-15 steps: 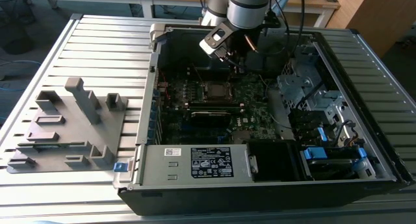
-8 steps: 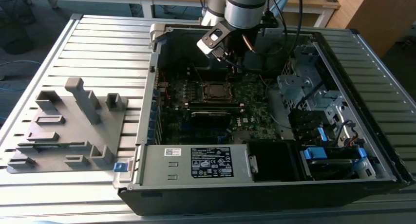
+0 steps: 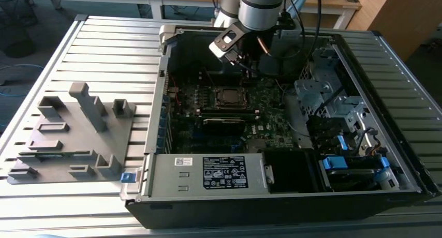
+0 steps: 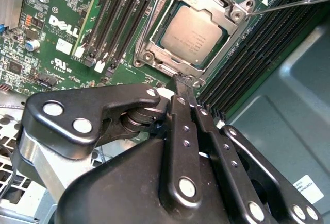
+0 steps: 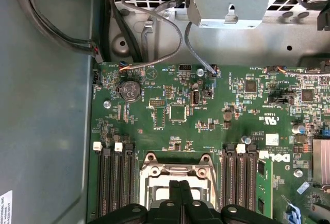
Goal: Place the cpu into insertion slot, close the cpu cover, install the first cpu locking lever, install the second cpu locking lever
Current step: 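Close the cpu cover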
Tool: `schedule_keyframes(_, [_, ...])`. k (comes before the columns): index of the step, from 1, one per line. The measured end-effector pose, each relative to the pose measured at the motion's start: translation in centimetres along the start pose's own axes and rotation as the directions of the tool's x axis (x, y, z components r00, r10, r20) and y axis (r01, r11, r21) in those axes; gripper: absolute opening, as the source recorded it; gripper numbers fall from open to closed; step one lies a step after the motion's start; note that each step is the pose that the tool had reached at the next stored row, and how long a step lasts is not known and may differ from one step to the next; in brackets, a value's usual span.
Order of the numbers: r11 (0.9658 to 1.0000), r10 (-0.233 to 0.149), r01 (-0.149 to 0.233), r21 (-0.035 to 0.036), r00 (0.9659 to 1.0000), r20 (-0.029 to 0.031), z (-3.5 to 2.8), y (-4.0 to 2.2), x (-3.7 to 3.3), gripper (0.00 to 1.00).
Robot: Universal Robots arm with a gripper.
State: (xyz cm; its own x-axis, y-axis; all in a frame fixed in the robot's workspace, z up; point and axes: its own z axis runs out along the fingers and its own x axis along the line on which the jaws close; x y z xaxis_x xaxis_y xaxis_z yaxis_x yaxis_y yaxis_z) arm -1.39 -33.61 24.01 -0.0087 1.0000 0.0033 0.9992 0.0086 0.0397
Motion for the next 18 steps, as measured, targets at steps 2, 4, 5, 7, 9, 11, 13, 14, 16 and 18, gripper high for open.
schedule_keyframes(2, [1.0, 0.0, 0.0, 0.0, 1.0, 0.0, 0.0, -0.13, 0.0, 0.11])
schedule_keyframes(4, [1.0, 0.0, 0.0, 0.0, 1.0, 0.0001, 0.0, -0.39, 0.0, 0.11])
schedule_keyframes(5, [1.0, 0.0, 0.0, -0.0001, 1.0, 0.0, 0.0, -0.58, 0.0, 0.11])
schedule_keyframes(7, [1.0, 0.0, 0.0, 0.0, 1.0, 0.0, 0.01, -0.95, 0.01, 0.11])
schedule_keyframes(9, [1.0, 0.0, 0.0, 0.0, 1.0, 0.0, 0.03, -1.34, 0.01, 0.11])
schedule_keyframes(11, [1.0, 0.0, 0.0, 0.0, 1.0, 0.0001, 0.05, -1.74, 0.01, 0.11])
schedule_keyframes(13, [1.0, 0.0, 0.0, 0.0, 1.0, 0.0001, 0.08, -2.18, 0.02, 0.11])
schedule_keyframes(14, [1.0, 0.0, 0.0, 0.0, 1.0, 0.0001, 0.1, -2.39, 0.02, 0.11])
schedule_keyframes(16, [1.0, 0.0, 0.0, 0.0001, 1.0, 0.0006, 0.16, -2.67, 0.02, 0.11])
schedule_keyframes(18, [1.0, 0.0, 0.0, 0.0001, 1.0, 0.0007, 0.33, -2.72, -0.02, 0.11])
